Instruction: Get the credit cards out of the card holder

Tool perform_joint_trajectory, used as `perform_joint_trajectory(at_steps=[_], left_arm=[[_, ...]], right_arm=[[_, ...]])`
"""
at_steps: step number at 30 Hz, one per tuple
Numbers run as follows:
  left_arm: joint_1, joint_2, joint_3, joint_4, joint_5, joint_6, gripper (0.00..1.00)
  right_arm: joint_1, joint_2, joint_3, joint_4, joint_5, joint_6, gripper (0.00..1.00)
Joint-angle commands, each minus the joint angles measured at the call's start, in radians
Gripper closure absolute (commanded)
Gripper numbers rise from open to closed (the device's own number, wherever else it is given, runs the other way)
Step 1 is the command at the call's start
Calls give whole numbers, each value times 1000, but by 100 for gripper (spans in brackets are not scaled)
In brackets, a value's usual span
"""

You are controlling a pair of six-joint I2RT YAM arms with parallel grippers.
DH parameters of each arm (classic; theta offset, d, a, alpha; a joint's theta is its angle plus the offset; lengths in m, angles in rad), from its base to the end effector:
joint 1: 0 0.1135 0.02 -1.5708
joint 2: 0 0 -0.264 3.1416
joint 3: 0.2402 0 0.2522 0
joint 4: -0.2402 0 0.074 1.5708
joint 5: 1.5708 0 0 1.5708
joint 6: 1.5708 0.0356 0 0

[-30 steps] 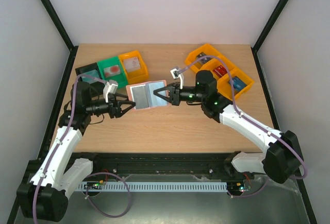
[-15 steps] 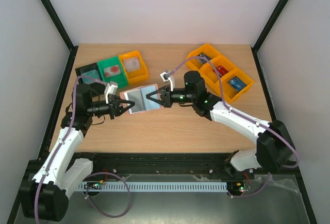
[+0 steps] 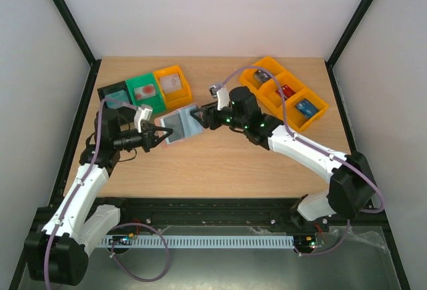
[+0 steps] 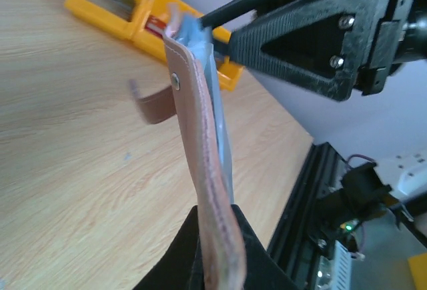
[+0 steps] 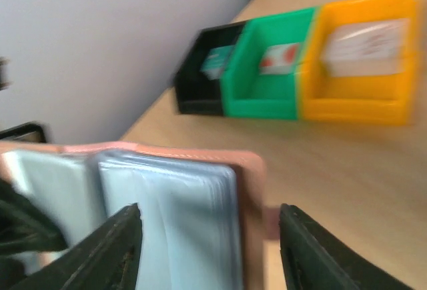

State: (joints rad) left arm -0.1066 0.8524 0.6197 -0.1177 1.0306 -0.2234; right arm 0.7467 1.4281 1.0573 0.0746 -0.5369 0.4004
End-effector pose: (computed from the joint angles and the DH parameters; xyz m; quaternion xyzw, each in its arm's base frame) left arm 0.1808 -0.0501 0.2825 0.2403 0.7284 -0.4803 0.4255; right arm 0.2317 0.2392 0.3114 -0.2890 0.7361 0.4904 0.3662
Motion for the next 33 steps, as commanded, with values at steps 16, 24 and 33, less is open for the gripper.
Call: perform_joint_trajectory(at_steps=[16,24,33], left_arm=[[-13,35,-39,6,29,61,98],[-26,27,-47,-6,145,116,98],[-49,46,-35,-25,217,161,98]], right_arm=[[79,-103,-40,104,-121,-94,46],[79,-49,-36,94,-218,-81,48],[80,7,-33,124,-237,-60,59]])
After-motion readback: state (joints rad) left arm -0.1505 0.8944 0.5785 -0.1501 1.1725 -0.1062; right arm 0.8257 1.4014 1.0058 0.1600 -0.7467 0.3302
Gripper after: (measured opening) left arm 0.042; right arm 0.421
